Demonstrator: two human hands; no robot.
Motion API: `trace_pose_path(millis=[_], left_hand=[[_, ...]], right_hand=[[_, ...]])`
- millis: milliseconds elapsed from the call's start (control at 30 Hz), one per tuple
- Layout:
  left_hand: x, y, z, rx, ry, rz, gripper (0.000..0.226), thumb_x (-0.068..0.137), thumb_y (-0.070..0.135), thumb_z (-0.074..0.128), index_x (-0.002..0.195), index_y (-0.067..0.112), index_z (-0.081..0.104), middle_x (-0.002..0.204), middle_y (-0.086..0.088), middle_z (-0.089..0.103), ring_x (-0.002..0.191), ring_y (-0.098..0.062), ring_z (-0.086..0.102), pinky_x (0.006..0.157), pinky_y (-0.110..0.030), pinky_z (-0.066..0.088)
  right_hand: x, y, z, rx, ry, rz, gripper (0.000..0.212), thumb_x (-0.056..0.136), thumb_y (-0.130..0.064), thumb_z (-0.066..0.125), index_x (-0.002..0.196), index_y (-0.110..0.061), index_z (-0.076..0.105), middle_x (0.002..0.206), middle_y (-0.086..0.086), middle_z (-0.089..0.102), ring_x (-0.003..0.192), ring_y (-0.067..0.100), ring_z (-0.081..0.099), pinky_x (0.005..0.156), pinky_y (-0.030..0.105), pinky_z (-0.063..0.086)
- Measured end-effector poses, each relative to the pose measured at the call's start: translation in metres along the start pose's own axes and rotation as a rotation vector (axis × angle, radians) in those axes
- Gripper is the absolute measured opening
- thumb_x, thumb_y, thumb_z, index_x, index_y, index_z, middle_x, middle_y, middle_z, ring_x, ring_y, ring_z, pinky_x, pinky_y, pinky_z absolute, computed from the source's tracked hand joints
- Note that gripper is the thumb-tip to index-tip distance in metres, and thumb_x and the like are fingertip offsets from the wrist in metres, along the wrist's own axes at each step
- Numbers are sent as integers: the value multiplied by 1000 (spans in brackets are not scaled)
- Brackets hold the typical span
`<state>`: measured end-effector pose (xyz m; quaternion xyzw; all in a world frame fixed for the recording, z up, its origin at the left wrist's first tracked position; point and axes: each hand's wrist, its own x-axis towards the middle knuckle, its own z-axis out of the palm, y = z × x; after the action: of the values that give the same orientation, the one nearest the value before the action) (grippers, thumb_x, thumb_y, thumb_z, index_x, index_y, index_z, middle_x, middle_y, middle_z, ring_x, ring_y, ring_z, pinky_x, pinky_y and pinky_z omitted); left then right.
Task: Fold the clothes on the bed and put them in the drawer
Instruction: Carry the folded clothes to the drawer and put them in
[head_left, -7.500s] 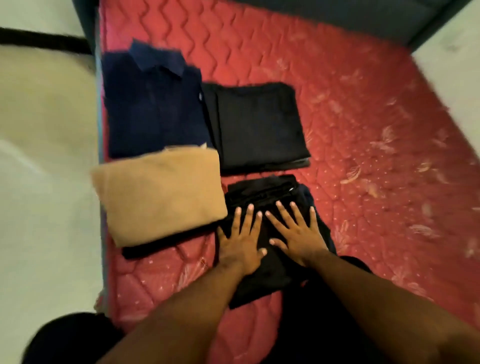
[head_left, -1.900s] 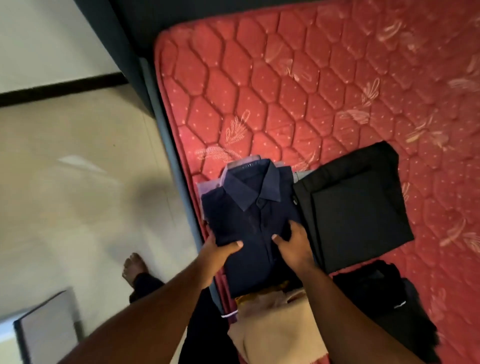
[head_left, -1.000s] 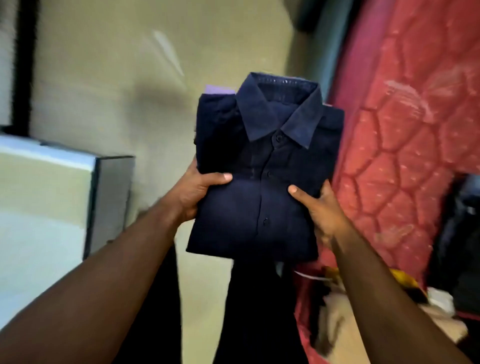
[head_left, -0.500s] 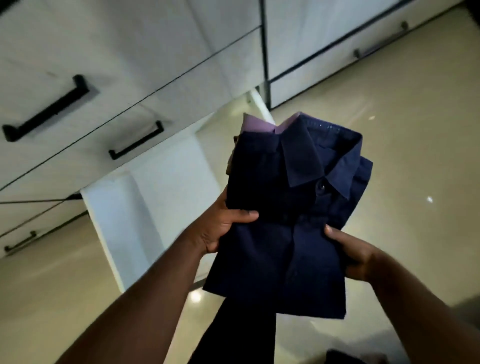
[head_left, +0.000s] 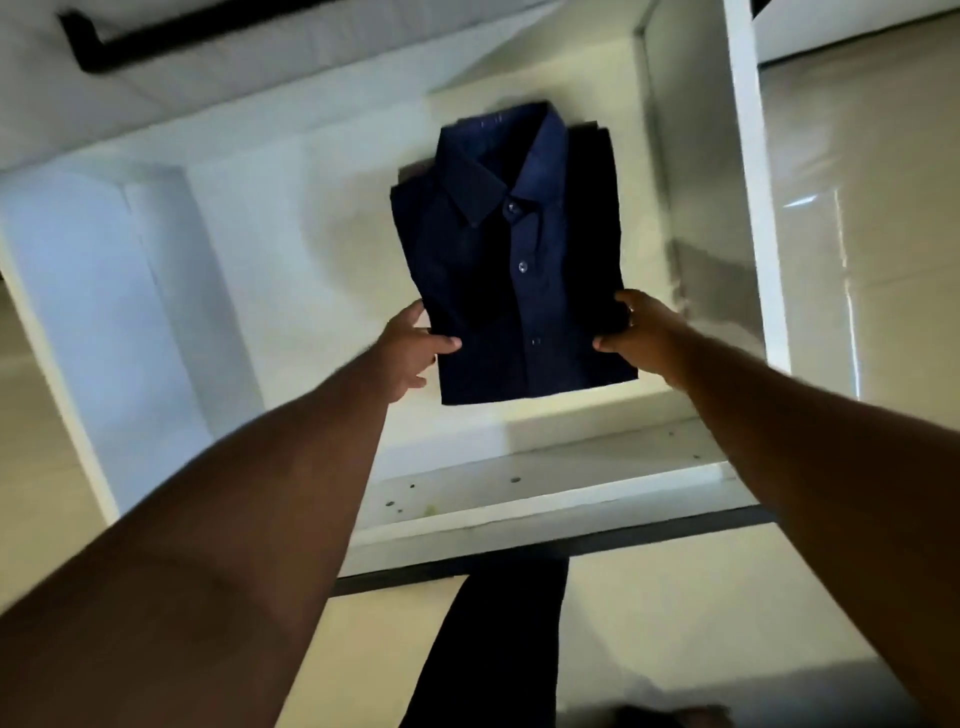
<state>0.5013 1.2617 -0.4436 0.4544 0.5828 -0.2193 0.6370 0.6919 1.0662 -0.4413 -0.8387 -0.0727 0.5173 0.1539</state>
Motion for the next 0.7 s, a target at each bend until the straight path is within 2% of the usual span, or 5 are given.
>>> trace_pose_path(millis=[133, 300, 400, 533, 700], left_hand=[[-21, -6, 12, 70, 92, 54, 65, 89, 6, 66, 144, 24, 36, 120, -1, 59, 98, -17, 60, 70, -28, 48], [-96, -15, 56, 400, 93, 200, 87, 86, 14, 72, 155, 18, 19, 154, -7, 35, 138, -25, 39, 112, -35, 34], [-149, -20, 94, 500, -51, 330, 82, 91, 24, 68, 155, 23, 17, 156, -7, 32, 141, -22, 34, 114, -31, 29], [-211, -37, 133, 495, -322, 222, 80, 93, 31, 64, 154, 37, 11, 139, 0, 52, 126, -18, 51, 104, -32, 40], [-279, -69, 164, 677, -475, 219, 81, 90, 41, 66, 153, 39, 15, 131, 3, 55, 122, -14, 52, 97, -31, 42]], right_hand=[[-45, 1, 8, -120, 8, -35, 70, 85, -21, 71, 146, -16, 39, 142, 17, 44, 125, 33, 48, 100, 29, 38], [-134, 10, -10, -75, -30, -21, 65, 88, -23, 69, 146, -19, 40, 143, 11, 45, 128, 28, 45, 103, 32, 37], [-188, 30, -11, 7, -70, 32, 50, 86, -26, 71, 132, -19, 55, 130, 7, 58, 113, 21, 56, 94, 27, 43], [-262, 87, -2, 96, -54, 127, 36, 86, -28, 71, 121, -19, 62, 102, 2, 67, 91, 17, 61, 78, 21, 41], [-359, 180, 17, 236, 33, 265, 37, 89, -29, 67, 124, -19, 60, 98, 0, 64, 91, 15, 58, 79, 22, 41]])
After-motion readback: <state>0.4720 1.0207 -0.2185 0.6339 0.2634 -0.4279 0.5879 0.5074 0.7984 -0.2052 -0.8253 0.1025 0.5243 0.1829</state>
